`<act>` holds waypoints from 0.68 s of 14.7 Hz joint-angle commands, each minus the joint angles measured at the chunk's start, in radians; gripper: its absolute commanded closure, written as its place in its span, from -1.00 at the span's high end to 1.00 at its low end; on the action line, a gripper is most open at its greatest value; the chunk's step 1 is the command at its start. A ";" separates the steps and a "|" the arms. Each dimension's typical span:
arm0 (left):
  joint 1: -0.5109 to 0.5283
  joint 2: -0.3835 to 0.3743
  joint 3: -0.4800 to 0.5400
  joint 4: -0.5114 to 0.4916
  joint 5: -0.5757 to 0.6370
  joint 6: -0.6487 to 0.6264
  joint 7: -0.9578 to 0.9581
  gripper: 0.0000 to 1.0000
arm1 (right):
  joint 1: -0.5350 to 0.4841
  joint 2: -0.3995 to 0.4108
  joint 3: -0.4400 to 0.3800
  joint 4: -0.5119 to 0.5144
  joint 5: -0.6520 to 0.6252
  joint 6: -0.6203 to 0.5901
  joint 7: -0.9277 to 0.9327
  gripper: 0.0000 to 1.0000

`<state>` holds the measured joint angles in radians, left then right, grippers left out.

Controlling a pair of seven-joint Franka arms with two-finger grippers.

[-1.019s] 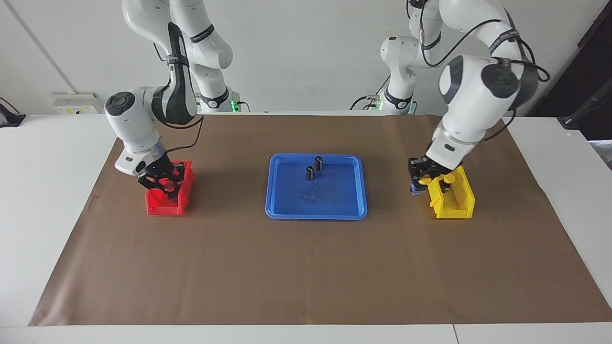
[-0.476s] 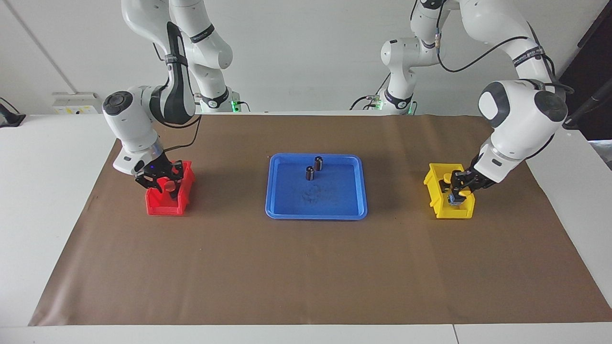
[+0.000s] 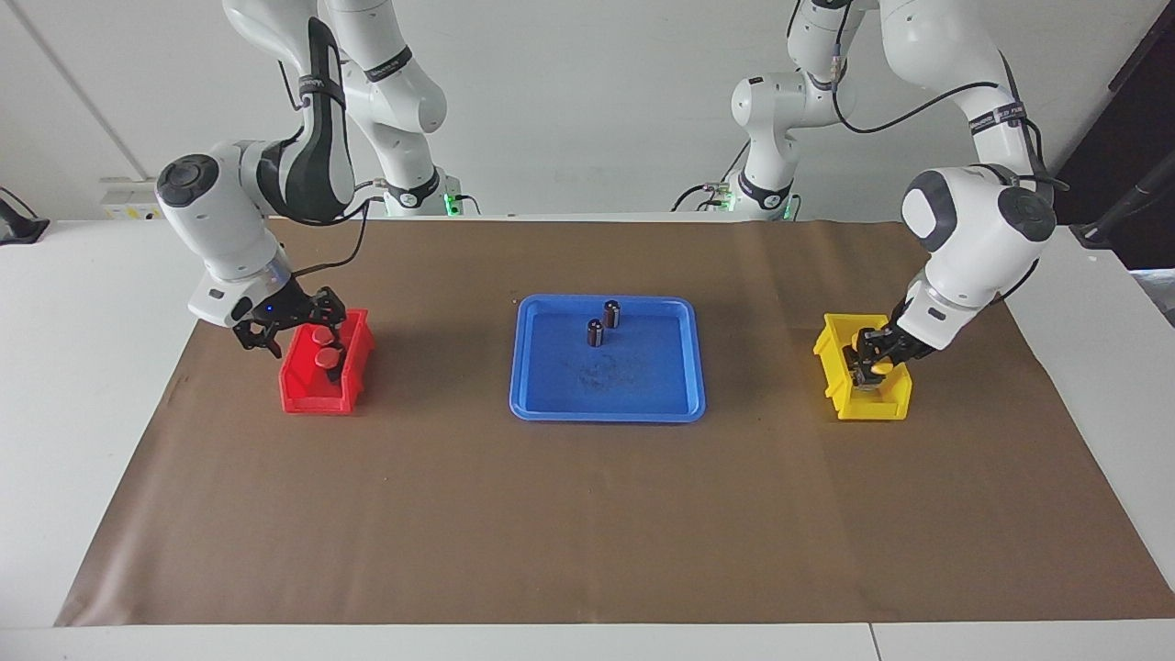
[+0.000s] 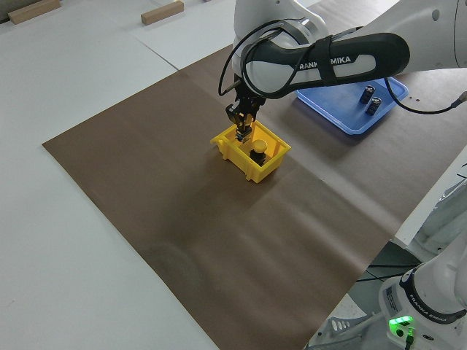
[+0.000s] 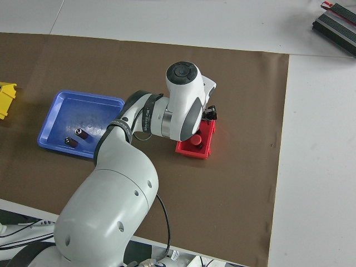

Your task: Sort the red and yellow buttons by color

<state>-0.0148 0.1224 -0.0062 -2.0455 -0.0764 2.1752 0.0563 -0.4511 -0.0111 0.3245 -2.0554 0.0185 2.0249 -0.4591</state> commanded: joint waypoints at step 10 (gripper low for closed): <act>0.024 0.000 -0.006 -0.051 -0.017 0.112 0.002 0.35 | -0.015 -0.026 0.005 0.380 -0.021 -0.454 0.217 1.00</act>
<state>0.0018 0.1290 -0.0061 -2.0942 -0.0764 2.2745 0.0554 -0.4512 -0.0333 0.3295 -1.6958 0.0133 1.6073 -0.2585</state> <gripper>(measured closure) 0.383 0.000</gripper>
